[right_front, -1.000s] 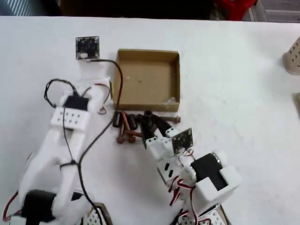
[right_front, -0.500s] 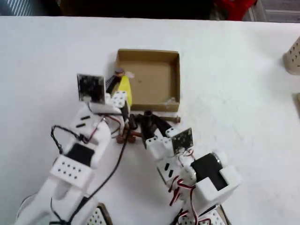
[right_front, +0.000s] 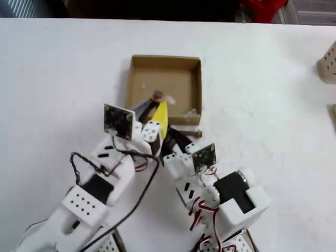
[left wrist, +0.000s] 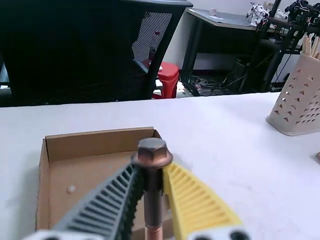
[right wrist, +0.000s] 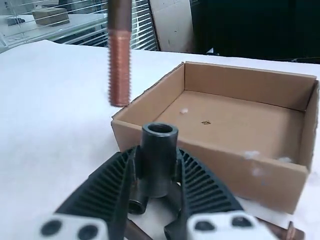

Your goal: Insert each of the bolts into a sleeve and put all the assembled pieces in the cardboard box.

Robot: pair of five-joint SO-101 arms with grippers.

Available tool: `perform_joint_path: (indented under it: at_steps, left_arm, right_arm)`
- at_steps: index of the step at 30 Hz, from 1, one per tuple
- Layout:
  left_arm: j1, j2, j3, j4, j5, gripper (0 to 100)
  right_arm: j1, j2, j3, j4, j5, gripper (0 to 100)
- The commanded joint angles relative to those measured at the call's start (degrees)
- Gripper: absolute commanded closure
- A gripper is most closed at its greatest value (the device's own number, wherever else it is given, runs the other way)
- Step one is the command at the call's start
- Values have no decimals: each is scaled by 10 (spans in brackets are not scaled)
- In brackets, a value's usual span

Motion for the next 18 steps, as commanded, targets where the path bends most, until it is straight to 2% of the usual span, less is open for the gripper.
perform_joint_path:
  at_steps: [1,8,18]
  left_arm:
    - [3,52,-33,-77,-5,976]
    - [3,153,-35,-165,-5,976]
    - [8,157,-29,-167,-2,976]
  right_arm:
    - [-15,0,4,-3,0,981]
    - [-17,0,4,-3,0,981]
    - [-16,0,4,-3,0,981]
